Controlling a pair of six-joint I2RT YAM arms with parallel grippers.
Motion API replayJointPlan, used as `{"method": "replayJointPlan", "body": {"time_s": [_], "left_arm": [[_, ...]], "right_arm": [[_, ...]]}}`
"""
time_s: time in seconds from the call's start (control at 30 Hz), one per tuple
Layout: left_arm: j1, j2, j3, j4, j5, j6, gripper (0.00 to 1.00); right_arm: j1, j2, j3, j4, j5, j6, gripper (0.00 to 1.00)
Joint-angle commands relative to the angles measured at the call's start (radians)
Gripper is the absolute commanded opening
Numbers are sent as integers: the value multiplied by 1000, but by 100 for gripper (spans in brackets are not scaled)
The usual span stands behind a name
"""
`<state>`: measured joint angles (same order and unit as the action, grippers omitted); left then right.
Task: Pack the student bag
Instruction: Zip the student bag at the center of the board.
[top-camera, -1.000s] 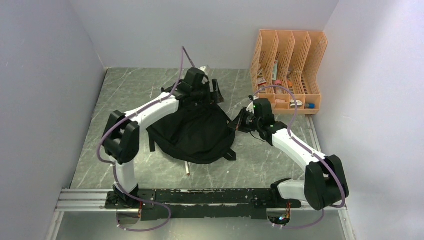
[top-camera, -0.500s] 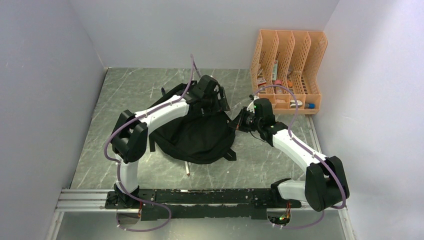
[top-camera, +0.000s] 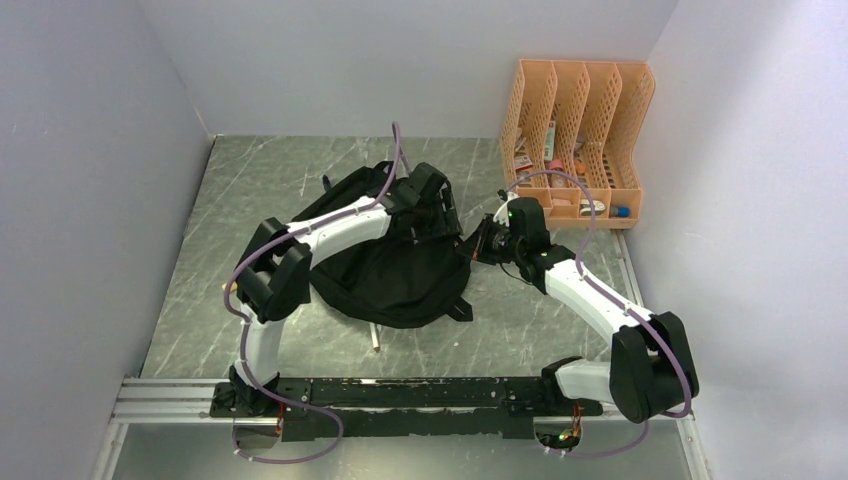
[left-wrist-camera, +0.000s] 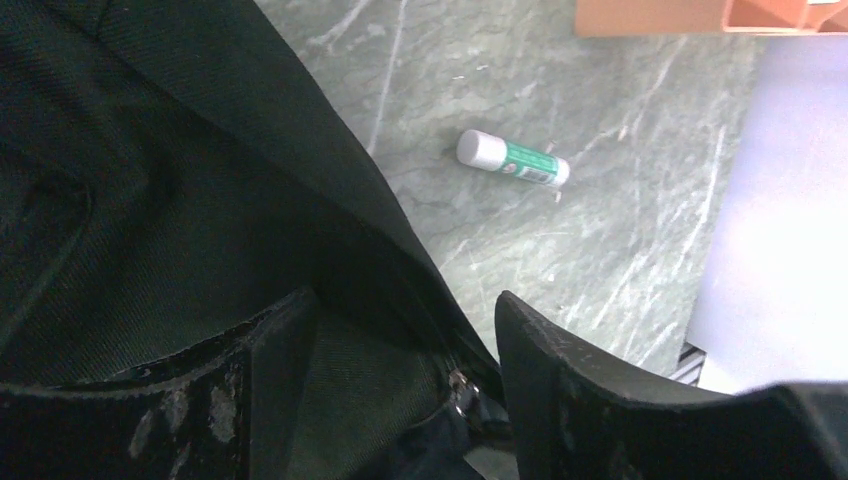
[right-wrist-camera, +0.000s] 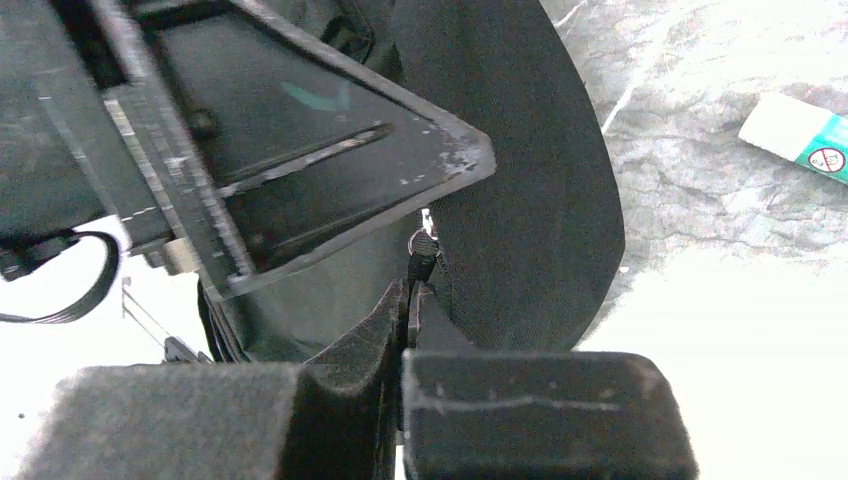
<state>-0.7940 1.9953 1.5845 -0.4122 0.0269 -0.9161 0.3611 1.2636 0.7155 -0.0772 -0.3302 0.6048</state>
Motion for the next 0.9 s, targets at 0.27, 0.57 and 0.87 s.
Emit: {"method": "replayJointPlan", "body": {"time_s": [0.27,0.57,0.87], "left_arm": [[-3,60,64,3,2,33,39],[32,97,136,-3,4,50,5],[76,112,182,6,3,54,5]], "right_arm": [[-6,-24,-7,-13,-57,-27,0],[-4,-58,-42,-80,-122,-23,0],[9,-128,-79,-172,-187,-34,0]]}}
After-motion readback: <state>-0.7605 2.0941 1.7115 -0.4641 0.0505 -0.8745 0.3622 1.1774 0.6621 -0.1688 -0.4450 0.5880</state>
